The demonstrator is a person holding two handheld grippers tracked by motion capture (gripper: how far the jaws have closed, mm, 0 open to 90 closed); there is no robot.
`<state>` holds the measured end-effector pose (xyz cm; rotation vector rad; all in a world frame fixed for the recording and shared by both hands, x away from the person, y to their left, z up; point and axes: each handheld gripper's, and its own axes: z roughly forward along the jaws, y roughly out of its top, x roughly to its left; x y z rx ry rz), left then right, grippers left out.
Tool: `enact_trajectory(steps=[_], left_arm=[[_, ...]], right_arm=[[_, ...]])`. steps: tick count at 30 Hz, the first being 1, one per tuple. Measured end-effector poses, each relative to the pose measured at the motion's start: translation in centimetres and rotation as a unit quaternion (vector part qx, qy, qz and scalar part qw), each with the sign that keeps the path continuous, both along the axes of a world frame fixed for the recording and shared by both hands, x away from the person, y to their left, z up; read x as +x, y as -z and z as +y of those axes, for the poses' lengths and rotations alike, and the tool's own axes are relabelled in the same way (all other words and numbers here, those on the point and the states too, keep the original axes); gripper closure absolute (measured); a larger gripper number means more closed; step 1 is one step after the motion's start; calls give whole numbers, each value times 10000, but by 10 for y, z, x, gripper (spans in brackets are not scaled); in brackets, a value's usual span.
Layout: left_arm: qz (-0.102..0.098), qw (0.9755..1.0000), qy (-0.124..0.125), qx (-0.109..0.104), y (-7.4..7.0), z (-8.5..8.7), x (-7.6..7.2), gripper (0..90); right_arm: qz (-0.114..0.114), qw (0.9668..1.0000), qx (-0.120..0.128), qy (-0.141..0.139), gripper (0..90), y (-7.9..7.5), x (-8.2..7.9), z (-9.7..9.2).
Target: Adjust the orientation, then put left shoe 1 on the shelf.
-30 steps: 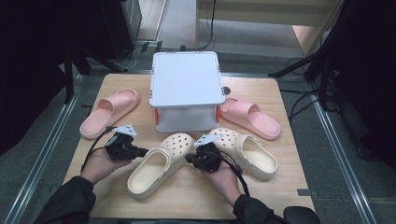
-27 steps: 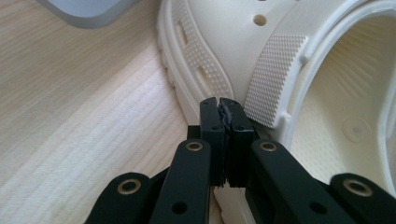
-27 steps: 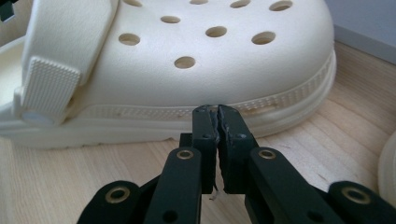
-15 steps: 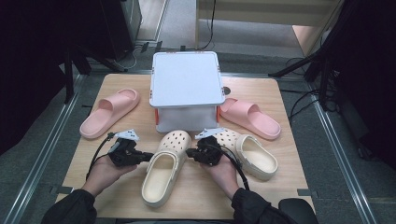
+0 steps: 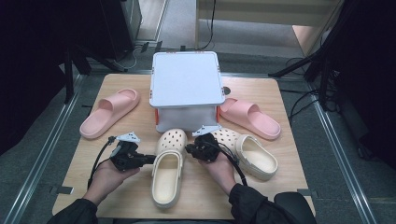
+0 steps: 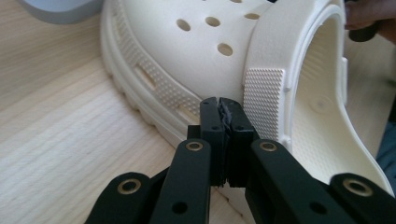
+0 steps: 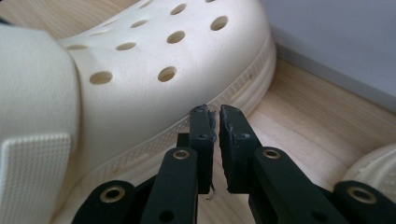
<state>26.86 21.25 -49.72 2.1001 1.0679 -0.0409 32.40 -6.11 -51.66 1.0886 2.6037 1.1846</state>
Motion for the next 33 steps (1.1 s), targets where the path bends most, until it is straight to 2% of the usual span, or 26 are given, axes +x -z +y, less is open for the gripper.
enact_trajectory(steps=[3,6,9,11,12,15,17,20,24,26,29,33], left_arm=[[-57,10000,-25,11,-2,-2,-1,875],[-10,9998,-170,-102,-5,6,3,681],[-87,9995,-260,-143,-13,13,3,638],[-195,9995,-206,-119,-18,14,4,597],[-273,9995,-169,-59,-21,15,5,591],[-307,9994,-150,-110,-28,17,10,576],[-258,9994,-202,-145,-33,20,15,573],[-271,9992,-224,-182,-42,22,21,581],[-313,9989,-180,-297,-57,23,31,622],[-372,9987,-131,-315,-63,22,36,650],[-476,9984,-70,-281,-72,22,43,699],[-600,9981,-9,-134,-81,19,53,747]], right_arm=[[-56,10000,-41,11,829,0,3,0],[-60,10000,-51,26,800,-1,4,-1],[-127,9998,118,12,773,-8,1,-5],[-169,9994,295,-26,718,-16,-3,-8],[-155,9994,315,-68,707,-19,-5,-9],[-71,9987,471,-153,662,-27,-11,-14],[-82,9984,529,-195,660,-33,-16,-16],[-118,9975,646,-274,606,-39,-25,-19],[-41,9973,652,-338,565,-42,-34,-20],[5,9973,651,-328,573,-44,-37,-21],[21,9971,696,-315,554,-45,-42,-21],[47,9973,664,-316,525,-43,-47,-20]])
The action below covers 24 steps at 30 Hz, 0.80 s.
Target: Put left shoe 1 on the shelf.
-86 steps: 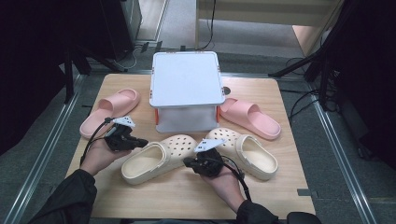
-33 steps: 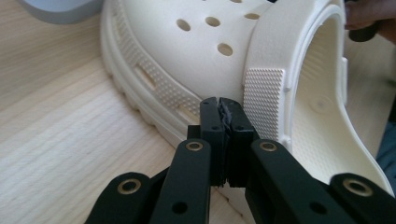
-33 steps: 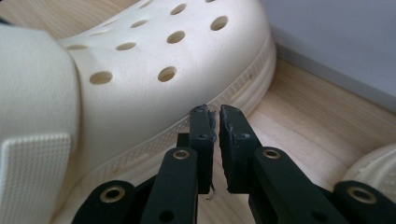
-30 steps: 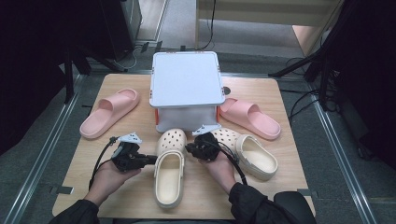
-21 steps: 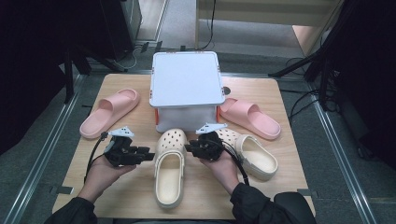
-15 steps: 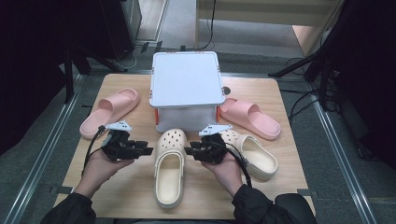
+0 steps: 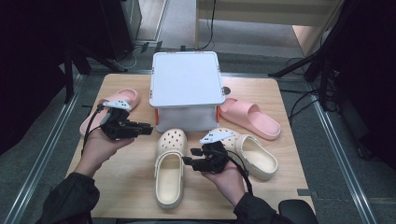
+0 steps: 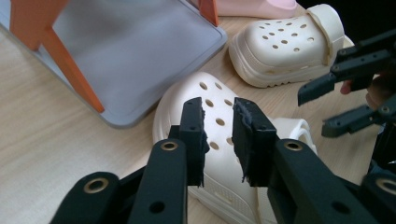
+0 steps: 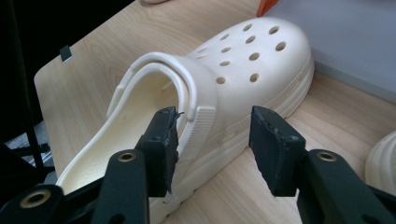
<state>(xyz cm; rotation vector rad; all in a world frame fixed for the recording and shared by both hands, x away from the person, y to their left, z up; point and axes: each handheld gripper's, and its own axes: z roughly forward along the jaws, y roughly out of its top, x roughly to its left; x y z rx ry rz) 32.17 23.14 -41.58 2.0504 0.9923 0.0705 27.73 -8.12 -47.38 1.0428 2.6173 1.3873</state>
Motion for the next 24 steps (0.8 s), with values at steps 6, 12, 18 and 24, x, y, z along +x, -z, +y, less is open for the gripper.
enact_trajectory(steps=[6,12,18,24], left_arm=[[-93,9999,27,-74,-11,2,17,773],[-141,9998,85,-101,-29,-2,33,793],[-212,9997,137,-47,-43,-6,52,823],[-266,9996,77,-44,-48,-8,66,841]], right_arm=[[47,10000,67,25,528,0,-7,-1],[57,9999,-9,103,500,3,-14,-2],[113,9999,-84,92,498,7,-20,4],[155,9997,-126,137,477,13,-22,10]])
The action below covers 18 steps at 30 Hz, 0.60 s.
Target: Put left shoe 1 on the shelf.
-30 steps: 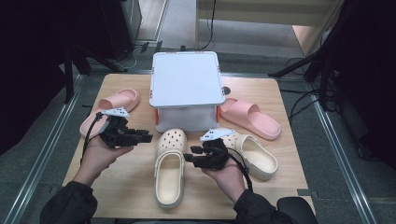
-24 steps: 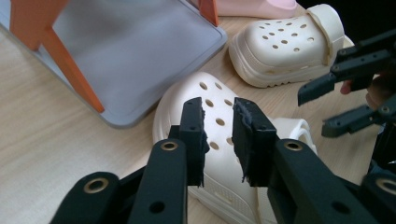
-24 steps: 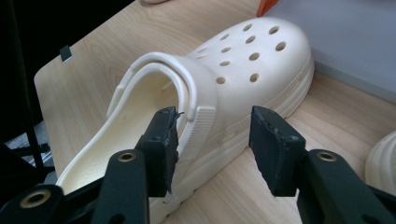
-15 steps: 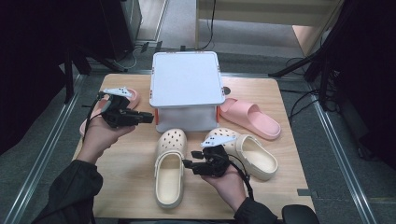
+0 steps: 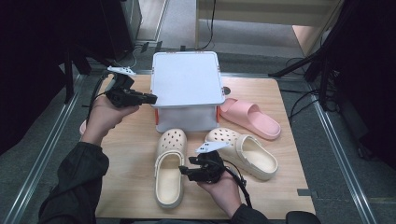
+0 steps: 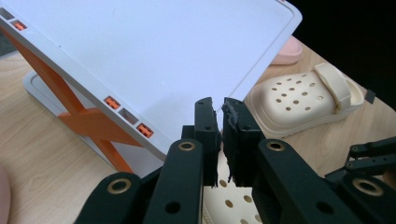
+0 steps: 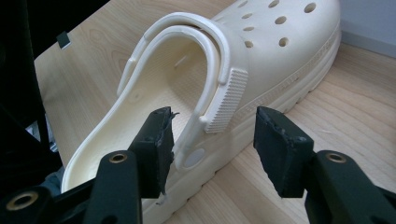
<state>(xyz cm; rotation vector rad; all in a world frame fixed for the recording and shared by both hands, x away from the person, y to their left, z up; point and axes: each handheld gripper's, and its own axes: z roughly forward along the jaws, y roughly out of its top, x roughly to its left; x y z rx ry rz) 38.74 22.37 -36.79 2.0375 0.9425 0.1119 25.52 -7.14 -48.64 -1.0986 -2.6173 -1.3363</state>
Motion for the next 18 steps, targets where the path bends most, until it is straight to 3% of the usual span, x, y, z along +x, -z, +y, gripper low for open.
enact_trajectory(steps=[7,12,18], left_arm=[[52,9999,-45,109,11,-1,11,848],[38,10000,-50,23,15,3,13,855],[-22,10000,-34,36,16,2,14,856]], right_arm=[[-19,9999,-76,85,442,4,0,6],[54,9998,-6,205,451,8,4,12],[6,9986,-133,516,452,11,10,25]])
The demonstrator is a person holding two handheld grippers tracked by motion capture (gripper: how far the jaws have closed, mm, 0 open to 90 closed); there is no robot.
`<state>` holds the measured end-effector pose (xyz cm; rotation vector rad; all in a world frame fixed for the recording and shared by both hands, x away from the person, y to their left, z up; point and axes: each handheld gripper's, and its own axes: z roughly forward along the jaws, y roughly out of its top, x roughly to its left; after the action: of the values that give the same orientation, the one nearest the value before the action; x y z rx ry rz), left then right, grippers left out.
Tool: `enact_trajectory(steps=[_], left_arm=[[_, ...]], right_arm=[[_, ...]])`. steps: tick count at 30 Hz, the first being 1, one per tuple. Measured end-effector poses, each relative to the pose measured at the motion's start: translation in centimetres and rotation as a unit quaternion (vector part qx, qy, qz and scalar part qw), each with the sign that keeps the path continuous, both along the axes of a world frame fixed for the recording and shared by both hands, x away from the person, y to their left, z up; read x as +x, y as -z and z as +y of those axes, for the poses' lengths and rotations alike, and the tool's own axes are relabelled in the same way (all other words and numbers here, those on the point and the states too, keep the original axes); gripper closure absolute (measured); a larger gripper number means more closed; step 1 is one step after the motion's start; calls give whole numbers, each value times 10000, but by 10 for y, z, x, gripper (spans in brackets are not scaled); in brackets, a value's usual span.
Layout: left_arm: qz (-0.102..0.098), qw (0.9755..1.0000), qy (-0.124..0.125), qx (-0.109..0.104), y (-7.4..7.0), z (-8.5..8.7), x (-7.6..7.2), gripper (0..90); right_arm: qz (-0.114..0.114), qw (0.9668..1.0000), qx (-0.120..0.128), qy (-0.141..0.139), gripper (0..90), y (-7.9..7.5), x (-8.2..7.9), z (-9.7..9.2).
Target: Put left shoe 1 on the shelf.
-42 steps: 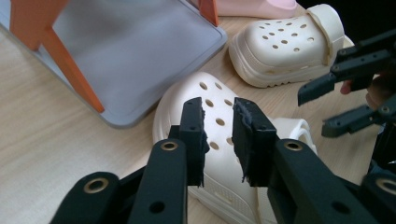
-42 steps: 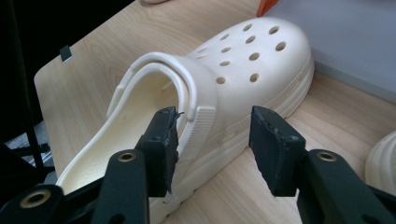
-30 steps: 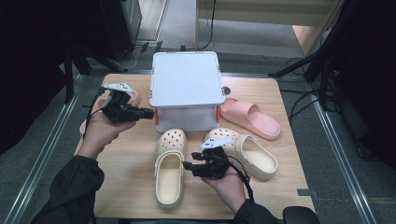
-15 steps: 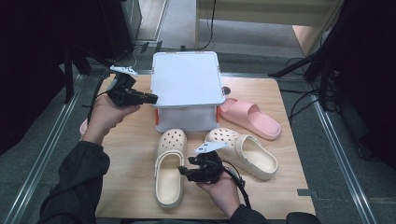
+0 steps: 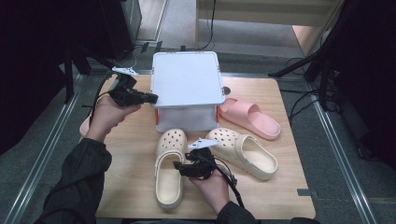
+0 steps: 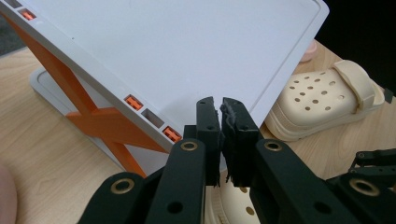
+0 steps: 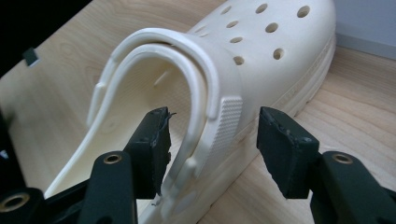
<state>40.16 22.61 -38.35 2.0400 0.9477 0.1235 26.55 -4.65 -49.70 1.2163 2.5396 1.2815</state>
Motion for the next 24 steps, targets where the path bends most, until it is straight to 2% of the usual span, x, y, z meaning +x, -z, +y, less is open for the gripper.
enact_trajectory(steps=[2,9,14,20,24], left_arm=[[-8,10000,8,0,0,0,0,856],[-7,9999,28,-111,2,1,1,854],[-8,9999,24,-133,3,2,1,853],[-4,9999,13,-163,3,2,1,852],[-11,9998,15,-177,3,2,1,852]], right_arm=[[-56,9999,-94,52,456,2,1,3],[-59,9998,-61,185,507,5,3,6],[-4,9997,2,224,614,2,6,1],[6,9995,-51,316,737,-1,10,-5],[-36,9992,-124,378,769,-5,17,-9]])
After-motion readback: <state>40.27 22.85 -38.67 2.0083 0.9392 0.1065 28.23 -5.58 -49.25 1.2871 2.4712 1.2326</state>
